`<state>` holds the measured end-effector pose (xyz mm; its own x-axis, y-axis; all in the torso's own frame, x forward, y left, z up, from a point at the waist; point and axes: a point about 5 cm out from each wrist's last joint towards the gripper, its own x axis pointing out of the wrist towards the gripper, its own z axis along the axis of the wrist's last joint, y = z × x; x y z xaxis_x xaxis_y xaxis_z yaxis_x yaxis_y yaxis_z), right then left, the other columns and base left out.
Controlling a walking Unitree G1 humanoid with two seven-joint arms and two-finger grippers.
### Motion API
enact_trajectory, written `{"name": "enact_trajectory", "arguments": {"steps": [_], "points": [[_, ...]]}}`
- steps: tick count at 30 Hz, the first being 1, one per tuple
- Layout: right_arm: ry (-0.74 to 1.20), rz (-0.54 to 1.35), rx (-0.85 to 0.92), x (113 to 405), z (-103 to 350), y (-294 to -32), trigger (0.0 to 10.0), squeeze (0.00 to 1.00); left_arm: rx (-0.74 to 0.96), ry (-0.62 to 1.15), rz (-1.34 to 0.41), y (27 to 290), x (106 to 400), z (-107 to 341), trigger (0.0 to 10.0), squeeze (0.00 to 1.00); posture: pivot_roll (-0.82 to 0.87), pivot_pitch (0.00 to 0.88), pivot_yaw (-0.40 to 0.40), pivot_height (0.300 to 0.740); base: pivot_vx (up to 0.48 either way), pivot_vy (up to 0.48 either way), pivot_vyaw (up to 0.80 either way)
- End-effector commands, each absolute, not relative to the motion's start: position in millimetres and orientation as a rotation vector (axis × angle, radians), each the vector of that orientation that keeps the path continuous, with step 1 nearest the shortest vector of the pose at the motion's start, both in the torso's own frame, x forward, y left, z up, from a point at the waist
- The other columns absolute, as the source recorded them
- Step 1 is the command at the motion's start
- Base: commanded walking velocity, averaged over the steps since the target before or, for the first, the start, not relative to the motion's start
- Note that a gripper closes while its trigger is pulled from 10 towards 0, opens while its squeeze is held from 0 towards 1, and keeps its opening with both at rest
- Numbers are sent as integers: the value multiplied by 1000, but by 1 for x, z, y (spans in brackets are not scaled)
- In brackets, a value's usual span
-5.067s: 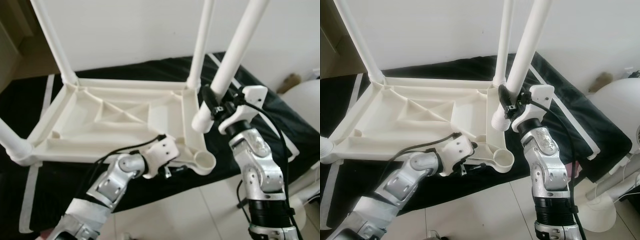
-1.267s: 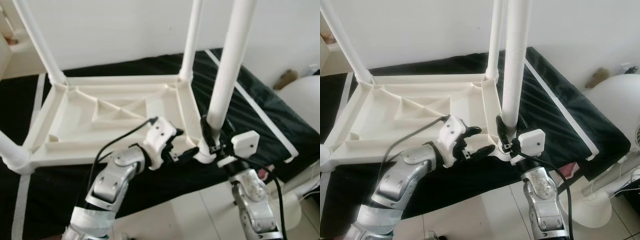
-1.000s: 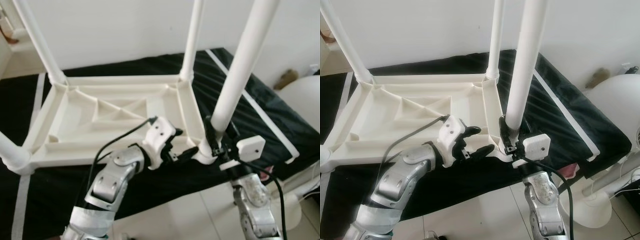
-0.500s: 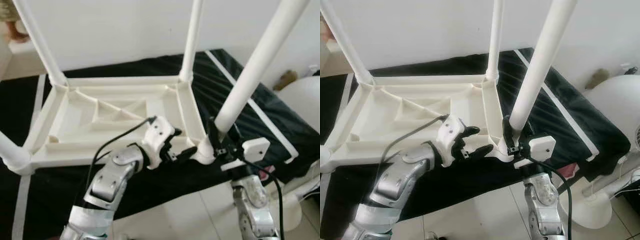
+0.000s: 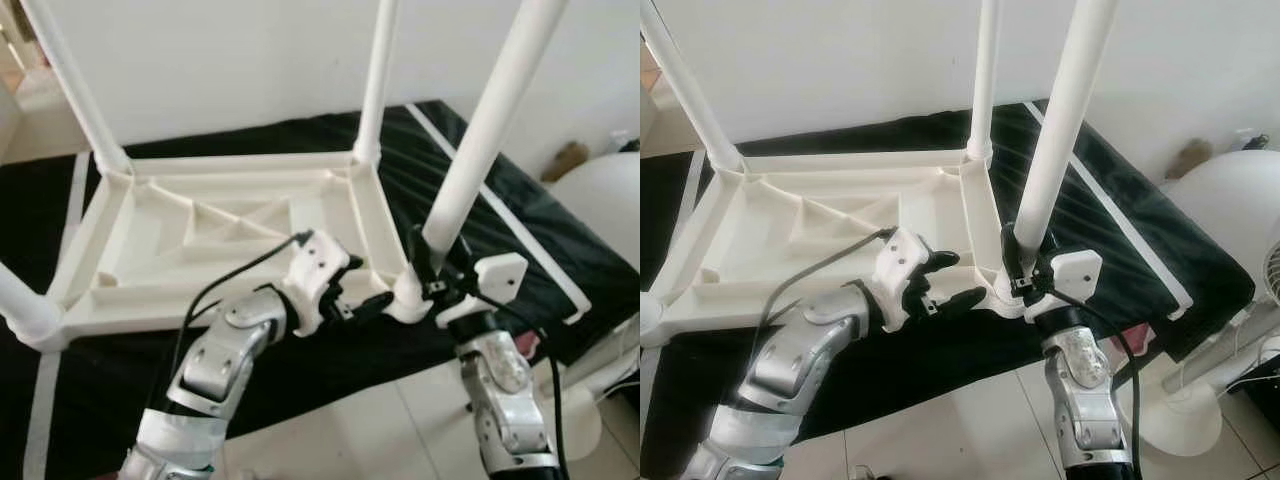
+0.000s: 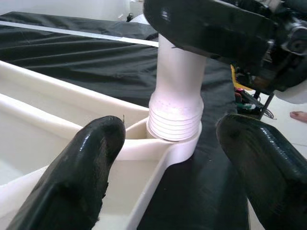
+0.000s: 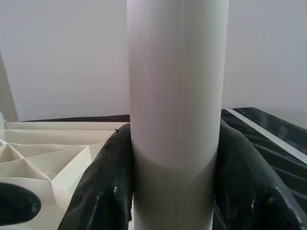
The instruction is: Building children table
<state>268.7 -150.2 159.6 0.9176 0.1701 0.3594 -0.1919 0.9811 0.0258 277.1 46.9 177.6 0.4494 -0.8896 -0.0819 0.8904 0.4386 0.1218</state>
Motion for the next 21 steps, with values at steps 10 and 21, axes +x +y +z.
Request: {"name": "enact_trajectory", "arguments": {"steps": [10, 21], "points": [[-127, -12, 100, 269, 118, -164, 10000, 0, 154, -9, -1080, 48, 276, 181, 10000, 0, -49, 66, 20, 740, 0, 0, 0], [-90, -287, 87, 277, 113, -179, 10000, 0, 147, -8, -1093, 46, 274, 180, 10000, 0, -48, 54, 17, 740, 0, 0, 0]]}}
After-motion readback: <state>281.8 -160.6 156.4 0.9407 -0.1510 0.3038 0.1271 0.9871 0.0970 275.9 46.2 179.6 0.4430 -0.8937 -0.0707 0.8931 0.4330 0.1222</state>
